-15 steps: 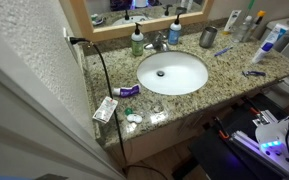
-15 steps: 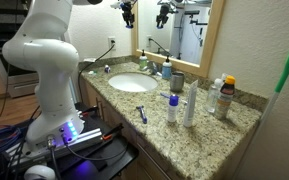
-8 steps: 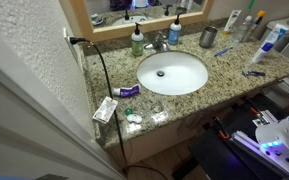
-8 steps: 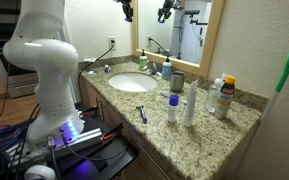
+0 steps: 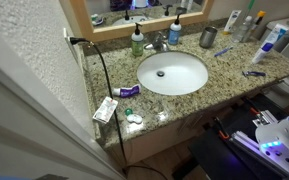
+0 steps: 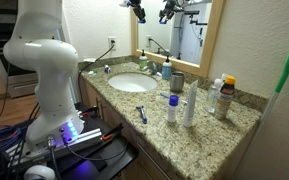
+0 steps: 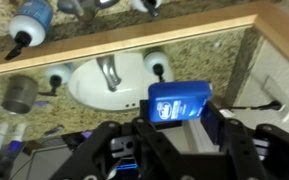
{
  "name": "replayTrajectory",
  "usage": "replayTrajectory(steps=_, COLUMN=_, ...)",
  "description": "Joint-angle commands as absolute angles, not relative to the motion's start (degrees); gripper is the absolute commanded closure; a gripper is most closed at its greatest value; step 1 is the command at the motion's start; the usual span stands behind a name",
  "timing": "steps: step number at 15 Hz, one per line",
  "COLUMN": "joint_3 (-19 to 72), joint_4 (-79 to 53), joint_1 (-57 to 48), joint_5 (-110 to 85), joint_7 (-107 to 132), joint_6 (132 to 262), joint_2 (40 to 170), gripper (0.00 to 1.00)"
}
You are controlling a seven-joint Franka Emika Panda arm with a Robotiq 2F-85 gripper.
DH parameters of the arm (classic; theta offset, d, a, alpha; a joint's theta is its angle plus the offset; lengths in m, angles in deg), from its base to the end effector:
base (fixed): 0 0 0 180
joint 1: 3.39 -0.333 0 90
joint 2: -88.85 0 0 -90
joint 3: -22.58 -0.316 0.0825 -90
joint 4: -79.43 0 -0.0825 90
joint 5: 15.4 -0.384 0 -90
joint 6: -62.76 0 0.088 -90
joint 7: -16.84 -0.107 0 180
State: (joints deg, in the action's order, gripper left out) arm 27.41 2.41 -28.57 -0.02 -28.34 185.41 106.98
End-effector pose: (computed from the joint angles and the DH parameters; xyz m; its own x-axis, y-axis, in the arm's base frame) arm 0.6511 0.2401 0.6035 0.7998 -0.3082 0.5151 -0.2962 -0.9490 -0.1078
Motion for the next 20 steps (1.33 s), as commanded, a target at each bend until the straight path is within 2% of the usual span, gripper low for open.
replayTrajectory(steps=1, joint_3=32.34, joint_4=-11.5, joint_1=-28.51, joint_5=9.3, joint_7=-37.4, joint_6=189.0, joint_2=97.13, gripper=0.7)
replayTrajectory(steps=3, joint_3=34.6, joint_4=-16.65, joint_1=-28.1, joint_5=12.5, joint_7=-43.55, joint_6=186.81, joint_2=92.36, gripper=0.7)
replayTrajectory(steps=4, joint_3=30.41, joint_4=-18.65, joint_1=-23.25, joint_5=15.12, joint_7=-47.0, joint_6=185.37, joint_2=90.05, gripper=0.7)
replayTrajectory(steps=6, joint_3=29.21, joint_4=-23.14, joint_1=-19.42, joint_5=16.47, joint_7=-51.49, joint_6=182.33, joint_2=85.27, gripper=0.7)
replayTrajectory(steps=10, joint_3=27.49, joint_4=-32.5, joint_1=-11.03, joint_5=6.13, joint_7=-50.5, joint_6=178.78, joint_2=74.51, gripper=0.7)
replayTrajectory(steps=11, joint_3=25.18, joint_4=-25.34, joint_1=-10.35, joint_5=10.05, joint_7=-51.41, joint_6=178.72, joint_2=81.35, gripper=0.45)
replayTrajectory(steps=16, joint_3=24.6, joint_4=-31.3, joint_1=-7.67, joint_5=5.77, joint_7=-50.04, joint_6=178.84, joint_2=74.97, gripper=0.45)
replayTrajectory(steps=17, joint_3=25.13, joint_4=-31.43, joint_1=-6.49, joint_5=7.51, joint_7=-51.68, joint_6=179.8, joint_2=76.05, gripper=0.7)
replayTrajectory(steps=20, joint_3=27.75, joint_4=-36.31, joint_1=-0.15, joint_5=11.06, joint_7=-56.61, joint_6=184.31, joint_2=73.35, gripper=0.7)
